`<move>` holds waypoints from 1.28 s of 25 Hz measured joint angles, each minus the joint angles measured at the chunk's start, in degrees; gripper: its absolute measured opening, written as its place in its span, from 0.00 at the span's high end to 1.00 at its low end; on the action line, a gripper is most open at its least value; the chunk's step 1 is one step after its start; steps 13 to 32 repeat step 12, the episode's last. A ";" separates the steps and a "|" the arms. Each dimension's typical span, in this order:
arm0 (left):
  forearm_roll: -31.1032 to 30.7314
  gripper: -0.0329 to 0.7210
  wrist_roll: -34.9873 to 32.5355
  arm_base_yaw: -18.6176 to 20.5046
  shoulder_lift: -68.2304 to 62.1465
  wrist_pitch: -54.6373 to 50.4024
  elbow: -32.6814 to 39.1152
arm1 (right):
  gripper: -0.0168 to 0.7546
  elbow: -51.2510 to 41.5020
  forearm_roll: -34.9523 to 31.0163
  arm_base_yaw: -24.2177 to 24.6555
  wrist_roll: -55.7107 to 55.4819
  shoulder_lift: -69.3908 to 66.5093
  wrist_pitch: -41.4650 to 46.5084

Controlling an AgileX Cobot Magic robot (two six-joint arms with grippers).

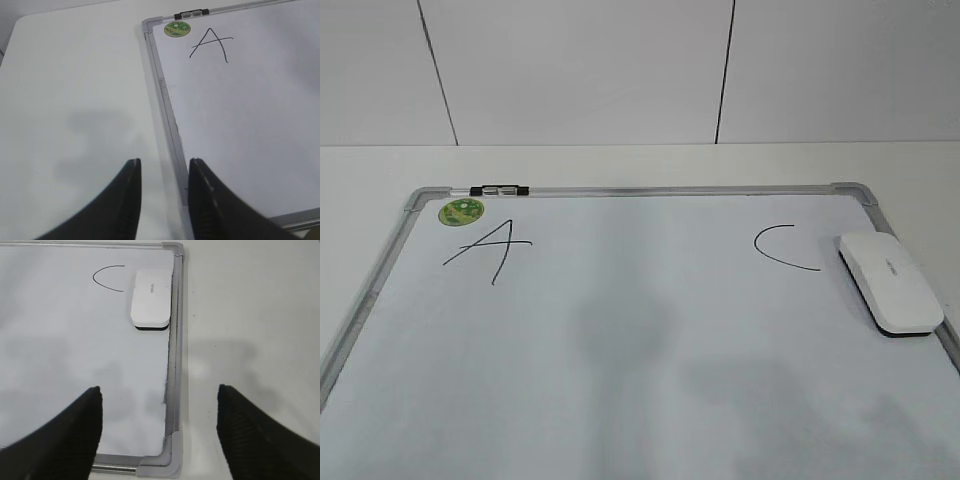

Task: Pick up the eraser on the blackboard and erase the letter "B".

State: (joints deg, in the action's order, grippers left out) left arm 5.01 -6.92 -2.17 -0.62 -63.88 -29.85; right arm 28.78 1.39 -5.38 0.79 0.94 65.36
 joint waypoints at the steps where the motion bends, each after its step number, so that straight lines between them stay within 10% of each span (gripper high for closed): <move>1: 0.00 0.64 0.00 0.00 0.00 0.00 0.00 | 0.24 0.00 0.00 0.00 0.00 0.00 0.00; 32: 0.00 0.64 0.00 0.00 0.00 0.00 0.00 | 0.24 0.00 0.00 0.00 0.00 0.00 0.00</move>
